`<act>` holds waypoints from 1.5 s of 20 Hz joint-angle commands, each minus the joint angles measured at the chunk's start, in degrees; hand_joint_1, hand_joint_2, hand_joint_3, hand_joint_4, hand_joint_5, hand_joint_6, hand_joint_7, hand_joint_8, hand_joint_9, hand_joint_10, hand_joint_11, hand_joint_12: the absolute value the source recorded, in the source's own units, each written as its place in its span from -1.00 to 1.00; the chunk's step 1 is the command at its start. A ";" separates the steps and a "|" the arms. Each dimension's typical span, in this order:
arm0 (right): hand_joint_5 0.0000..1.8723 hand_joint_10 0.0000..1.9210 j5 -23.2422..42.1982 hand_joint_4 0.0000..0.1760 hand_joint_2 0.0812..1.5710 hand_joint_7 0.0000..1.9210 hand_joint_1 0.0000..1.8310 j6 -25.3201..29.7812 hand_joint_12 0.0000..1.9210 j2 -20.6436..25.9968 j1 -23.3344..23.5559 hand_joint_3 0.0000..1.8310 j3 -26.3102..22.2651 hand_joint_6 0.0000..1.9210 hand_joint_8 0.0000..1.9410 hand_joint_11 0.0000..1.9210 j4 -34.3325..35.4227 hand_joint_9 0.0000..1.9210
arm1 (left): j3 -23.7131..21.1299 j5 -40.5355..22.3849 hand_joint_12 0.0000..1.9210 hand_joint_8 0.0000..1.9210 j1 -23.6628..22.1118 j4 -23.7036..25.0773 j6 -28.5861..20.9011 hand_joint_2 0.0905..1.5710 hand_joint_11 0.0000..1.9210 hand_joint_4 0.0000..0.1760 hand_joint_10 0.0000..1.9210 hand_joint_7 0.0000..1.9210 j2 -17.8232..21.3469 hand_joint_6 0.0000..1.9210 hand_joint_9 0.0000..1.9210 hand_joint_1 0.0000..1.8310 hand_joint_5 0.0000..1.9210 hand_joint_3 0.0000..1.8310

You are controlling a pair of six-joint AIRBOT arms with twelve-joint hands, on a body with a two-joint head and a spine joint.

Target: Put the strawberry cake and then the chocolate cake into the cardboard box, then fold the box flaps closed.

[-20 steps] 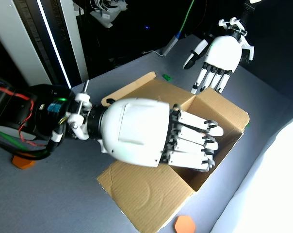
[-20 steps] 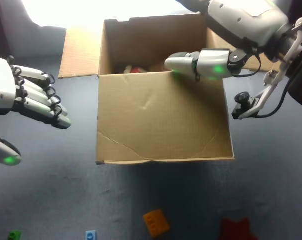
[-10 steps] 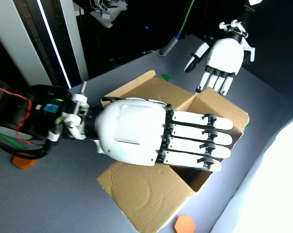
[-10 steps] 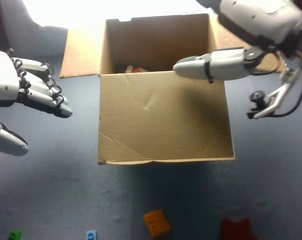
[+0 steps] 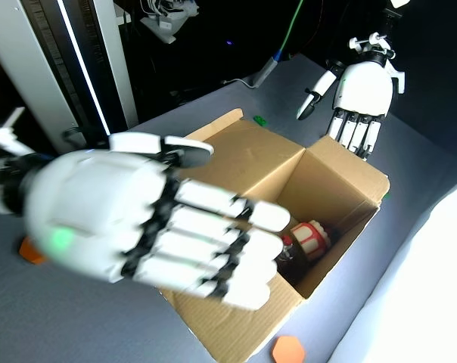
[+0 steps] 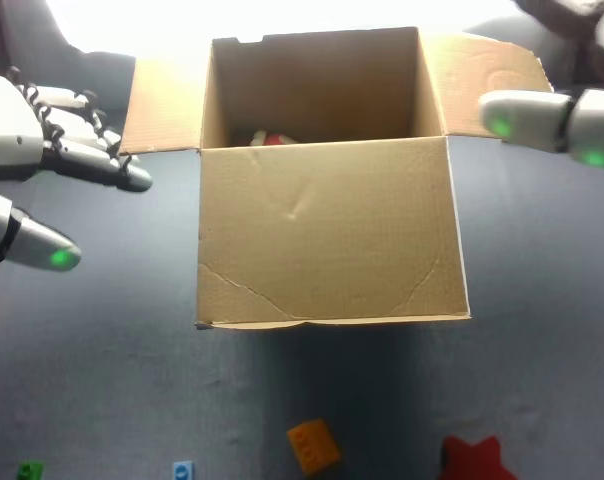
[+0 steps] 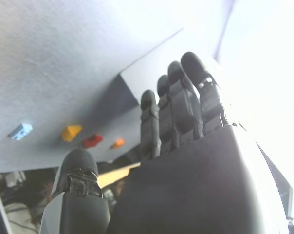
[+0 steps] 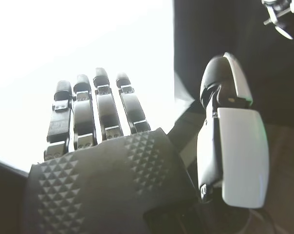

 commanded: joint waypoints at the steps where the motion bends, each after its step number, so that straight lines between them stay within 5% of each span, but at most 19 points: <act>1: -0.95 -0.98 8.29 -1.00 0.38 -0.86 -1.00 -0.08 -0.81 1.54 -0.04 -1.00 -0.50 -0.99 -1.00 -1.00 -0.61 -0.86 | 0.46 0.10 -0.13 -1.00 -0.97 -5.10 0.07 0.46 -1.00 -0.53 -1.00 -0.74 0.40 -1.00 -0.76 -0.98 -0.74 -1.00; 7: -0.95 -1.00 7.43 -1.00 0.37 -0.90 -1.00 -0.69 -0.87 7.33 -6.19 -1.00 -2.53 -1.00 -1.00 -1.00 0.50 -0.93 | 1.35 -0.45 -0.13 -1.00 -5.99 -5.72 0.03 0.46 -1.00 -0.55 -1.00 -0.76 0.24 -1.00 -0.75 -1.00 -0.77 -1.00; 9: -0.96 -1.00 4.13 -1.00 0.35 -0.93 -1.00 -1.04 -0.99 7.38 -6.73 -1.00 -1.82 -1.00 -1.00 -1.00 1.73 -0.96 | 1.35 -1.02 -0.09 -1.00 -7.28 -5.70 -0.17 0.46 -1.00 -0.77 -0.99 -0.74 0.25 -1.00 -0.73 -1.00 -0.77 -1.00; 12: -0.93 -0.99 -3.88 -1.00 0.35 -0.91 -1.00 -5.80 -1.00 6.40 -6.72 -1.00 -0.09 -0.99 -0.99 -0.99 6.68 -0.94 | 1.26 -1.82 -0.02 -1.00 -10.27 -4.07 -0.44 0.45 -1.00 -0.80 -0.99 -0.75 0.25 -1.00 -0.74 -1.00 -0.77 -1.00; 19: -0.95 -1.00 -9.35 -1.00 0.38 -0.96 -1.00 -13.94 -1.00 3.28 -7.58 -0.99 4.59 -1.00 -1.00 -1.00 22.28 -0.98 | -0.23 -2.56 -0.08 -1.00 -15.01 1.23 -1.57 0.50 -1.00 -0.90 -1.00 -0.76 0.32 -1.00 -0.72 -0.98 -0.77 -0.99; 22: -0.95 -1.00 -12.79 -1.00 0.39 -0.96 -1.00 -15.25 -1.00 2.09 -8.57 -0.99 5.33 -1.00 -1.00 -1.00 22.27 -0.99 | -1.31 -2.54 -0.01 -0.99 -15.62 2.28 -1.60 0.50 -1.00 -1.00 -0.99 -0.74 0.32 -0.99 -0.71 -1.00 -0.75 -0.99; 30: -0.93 -0.99 -12.78 -1.00 0.39 -0.92 -1.00 -13.40 -0.99 -2.53 -10.84 -1.00 5.95 -0.99 -0.99 -1.00 12.92 -0.95 | -6.02 -1.86 -0.14 -0.99 -16.60 8.24 -1.61 0.48 -1.00 -0.77 -1.00 -0.76 0.19 -1.00 -0.74 -1.00 -0.80 -1.00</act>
